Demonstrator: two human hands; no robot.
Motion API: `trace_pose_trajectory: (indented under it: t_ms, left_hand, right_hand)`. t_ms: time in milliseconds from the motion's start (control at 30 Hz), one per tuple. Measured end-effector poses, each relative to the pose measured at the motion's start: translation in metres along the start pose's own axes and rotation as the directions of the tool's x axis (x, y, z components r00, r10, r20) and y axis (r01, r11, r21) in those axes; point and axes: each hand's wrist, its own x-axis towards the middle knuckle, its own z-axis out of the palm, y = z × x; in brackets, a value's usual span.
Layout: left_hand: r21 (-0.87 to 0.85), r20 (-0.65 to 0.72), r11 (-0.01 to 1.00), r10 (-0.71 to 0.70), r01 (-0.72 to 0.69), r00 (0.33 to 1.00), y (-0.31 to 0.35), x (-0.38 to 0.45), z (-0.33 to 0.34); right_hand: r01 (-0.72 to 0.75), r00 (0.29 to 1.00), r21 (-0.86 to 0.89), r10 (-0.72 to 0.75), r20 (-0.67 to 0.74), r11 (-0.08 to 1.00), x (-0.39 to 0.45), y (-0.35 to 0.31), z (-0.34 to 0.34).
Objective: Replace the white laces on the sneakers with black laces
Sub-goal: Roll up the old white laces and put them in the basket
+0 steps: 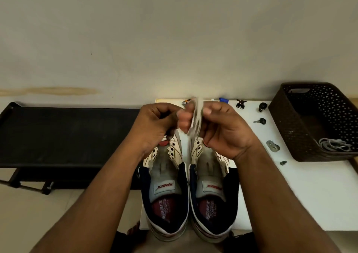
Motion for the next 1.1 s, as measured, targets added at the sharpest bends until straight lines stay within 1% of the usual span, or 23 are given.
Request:
trace_pose_trajectory:
  t_ms: [67,100,133,167,233,267,333,367,400,467,500,533,567,600,667,733,767,833,900,933,1000,1067,1100]
  left_hand:
    - [0.125,0.032,0.992,-0.011,0.007,0.999,-0.002,-0.001,0.001]
    - [0.205,0.056,0.979,-0.01,-0.002,0.998,-0.003,-0.001,0.002]
    - [0.289,0.079,0.957,-0.002,-0.021,0.997,-0.005,-0.001,0.003]
    - [0.367,0.095,0.929,0.009,-0.044,0.995,-0.007,-0.001,0.005]
    - [0.493,0.098,0.865,0.049,-0.091,0.994,-0.01,0.0,0.008]
    - [0.531,0.085,0.84,0.077,-0.11,0.993,-0.011,0.0,0.008]
    - [0.544,0.033,0.827,0.146,-0.14,0.989,-0.013,0.0,0.006]
    - [0.54,0.009,0.825,0.191,-0.166,0.982,-0.014,-0.001,0.004]
    - [0.561,0.0,0.801,0.254,-0.21,0.967,-0.016,0.0,0.002]
    - [0.67,0.043,0.668,0.401,-0.324,0.915,-0.019,0.002,-0.003]
    - [0.708,0.068,0.605,0.455,-0.364,0.888,-0.02,0.003,-0.005]
    - [0.725,0.076,0.572,0.488,-0.384,0.869,-0.019,0.003,-0.007]
    - [0.722,0.07,0.568,0.506,-0.394,0.86,-0.018,0.002,-0.008]
    - [0.7,0.051,0.598,0.503,-0.391,0.863,-0.016,0.002,-0.01]
    - [0.585,-0.004,0.742,0.407,-0.328,0.914,-0.011,0.0,-0.013]
    - [0.458,-0.01,0.854,0.281,-0.246,0.96,-0.007,-0.001,-0.014]
    - [0.399,0.014,0.888,0.242,-0.228,0.97,-0.006,-0.001,-0.013]
    - [0.327,0.067,0.92,0.204,-0.215,0.977,-0.008,-0.001,-0.013]
    - [0.264,0.088,0.948,0.161,-0.179,0.983,-0.009,0.0,-0.011]
    - [0.189,0.104,0.971,0.126,-0.143,0.987,-0.009,0.001,-0.01]
    - [-0.03,0.161,0.999,-0.008,0.013,0.987,-0.008,0.002,-0.004]
    - [-0.206,0.225,0.956,-0.159,0.207,0.961,-0.003,-0.001,0.002]
    - [-0.261,0.249,0.922,-0.222,0.286,0.943,-0.002,-0.002,0.004]
  right_hand:
    - [0.17,0.976,0.144,-0.146,-0.163,0.975,0.005,0.001,0.001]
    - [0.233,0.952,0.177,-0.188,-0.241,0.956,0.008,0.002,0.0]
    - [0.274,0.927,0.169,-0.213,-0.308,0.947,0.011,0.004,-0.002]
    - [0.285,0.901,0.113,-0.226,-0.37,0.952,0.013,0.007,-0.004]
    - [0.236,0.846,-0.116,-0.262,-0.464,0.965,0.017,0.013,-0.009]
    - [0.184,0.83,-0.255,-0.289,-0.478,0.949,0.017,0.015,-0.009]
    - [0.058,0.837,-0.473,-0.301,-0.457,0.879,0.018,0.019,-0.006]
    - [0.001,0.851,-0.523,-0.276,-0.447,0.852,0.018,0.021,-0.004]
    - [-0.042,0.866,-0.537,-0.237,-0.439,0.842,0.018,0.022,-0.003]
    - [-0.109,0.892,-0.528,-0.151,-0.425,0.842,0.018,0.024,-0.003]
    - [-0.139,0.903,-0.499,-0.096,-0.418,0.856,0.017,0.023,-0.004]
    - [-0.167,0.915,-0.438,-0.026,-0.402,0.884,0.015,0.021,-0.004]
    - [-0.191,0.925,-0.356,0.047,-0.376,0.915,0.013,0.018,-0.004]
    - [-0.212,0.934,-0.274,0.112,-0.34,0.938,0.01,0.015,-0.003]
    - [-0.233,0.951,-0.176,0.185,-0.249,0.956,0.004,0.01,-0.004]
    - [-0.244,0.959,-0.129,0.22,-0.179,0.961,0.001,0.008,-0.003]
    - [-0.254,0.958,-0.126,0.232,-0.167,0.959,0.001,0.008,-0.003]
    - [-0.266,0.952,-0.175,0.23,-0.2,0.948,0.002,0.008,-0.004]
    - [-0.253,0.947,-0.222,0.194,-0.257,0.942,0.004,0.008,-0.004]
    - [-0.237,0.947,-0.218,0.175,-0.268,0.947,0.005,0.009,-0.003]
    - [-0.203,0.956,-0.172,0.156,-0.25,0.964,0.006,0.011,0.0]
    - [-0.199,0.957,-0.122,0.167,-0.237,0.972,0.007,0.012,0.001]
    - [-0.206,0.956,-0.104,0.177,-0.235,0.973,0.007,0.012,0.0]
